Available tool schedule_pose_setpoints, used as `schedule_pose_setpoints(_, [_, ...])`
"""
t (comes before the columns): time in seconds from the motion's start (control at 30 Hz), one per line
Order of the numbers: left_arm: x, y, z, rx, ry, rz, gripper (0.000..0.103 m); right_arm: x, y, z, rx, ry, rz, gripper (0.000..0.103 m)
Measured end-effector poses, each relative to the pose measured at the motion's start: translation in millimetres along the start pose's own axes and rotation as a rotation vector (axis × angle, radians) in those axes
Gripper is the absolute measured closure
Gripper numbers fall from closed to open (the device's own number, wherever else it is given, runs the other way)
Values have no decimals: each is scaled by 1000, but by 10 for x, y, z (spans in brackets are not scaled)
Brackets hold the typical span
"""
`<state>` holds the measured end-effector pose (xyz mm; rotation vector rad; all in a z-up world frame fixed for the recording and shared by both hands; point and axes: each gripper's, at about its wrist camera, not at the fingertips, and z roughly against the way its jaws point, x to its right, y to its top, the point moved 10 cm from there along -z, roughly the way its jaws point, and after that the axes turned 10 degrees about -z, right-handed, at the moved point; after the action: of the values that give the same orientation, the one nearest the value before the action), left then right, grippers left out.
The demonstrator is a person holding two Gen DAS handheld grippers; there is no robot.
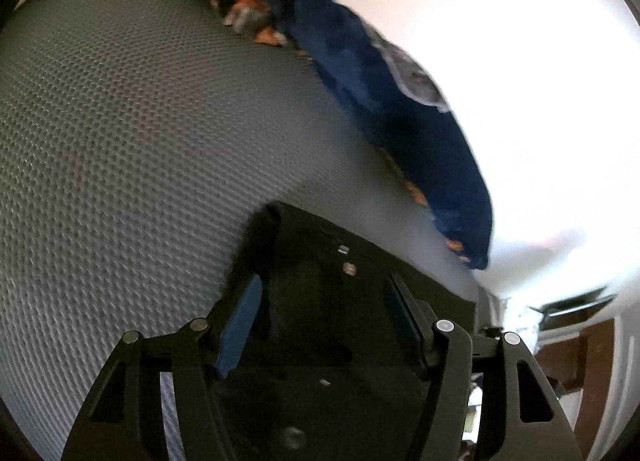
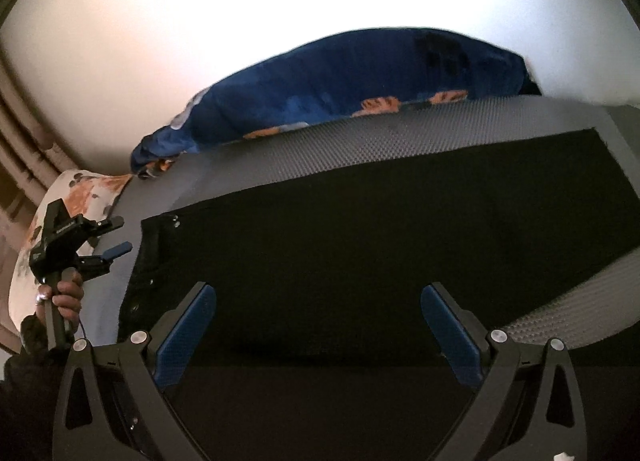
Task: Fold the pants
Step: 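Grasp the waistband of the black jeans with both grippers and lift it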
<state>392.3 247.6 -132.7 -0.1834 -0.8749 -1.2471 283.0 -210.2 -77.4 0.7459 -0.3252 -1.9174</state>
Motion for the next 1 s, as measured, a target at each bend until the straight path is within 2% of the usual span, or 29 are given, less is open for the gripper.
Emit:
schedule_pose_setpoints(0.17, [-81, 26, -188, -44, -54, 10, 58, -57, 42, -203, -16, -16, 20, 1])
schedule_pose_setpoints(0.23, [-62, 25, -259, -52, -75, 3, 62, -80, 51, -257, -24, -14, 25, 1])
schedule_pose_setpoints(0.33, [-41, 25, -348, -64, -95, -3, 63, -125, 49, -333, -35, -9, 28, 1])
schedule_pose_setpoints(0.5, [87, 42, -477, -80, -175, -42, 63, -149, 79, -437, -40, -1, 42, 1])
schedule_pose_setpoints(0.8, [231, 269, -805, -62, -193, -44, 64, -179, 177, -724, -67, 4, 79, 1])
schedule_pose_setpoints(0.83, [230, 274, -817, -49, -182, -44, 73, -194, 191, -754, -69, 5, 94, 1])
schedule_pose_setpoints(0.87, [220, 267, -832, -37, -144, -60, 94, -204, 213, -787, -73, 7, 110, 1])
schedule_pose_setpoints(0.9, [187, 253, -815, -38, -119, -79, 96, -211, 249, -820, -78, 5, 130, 1])
schedule_pose_setpoints(1.0, [263, 219, -678, 2, -128, -105, 96, -233, 357, -878, -93, 14, 191, 1])
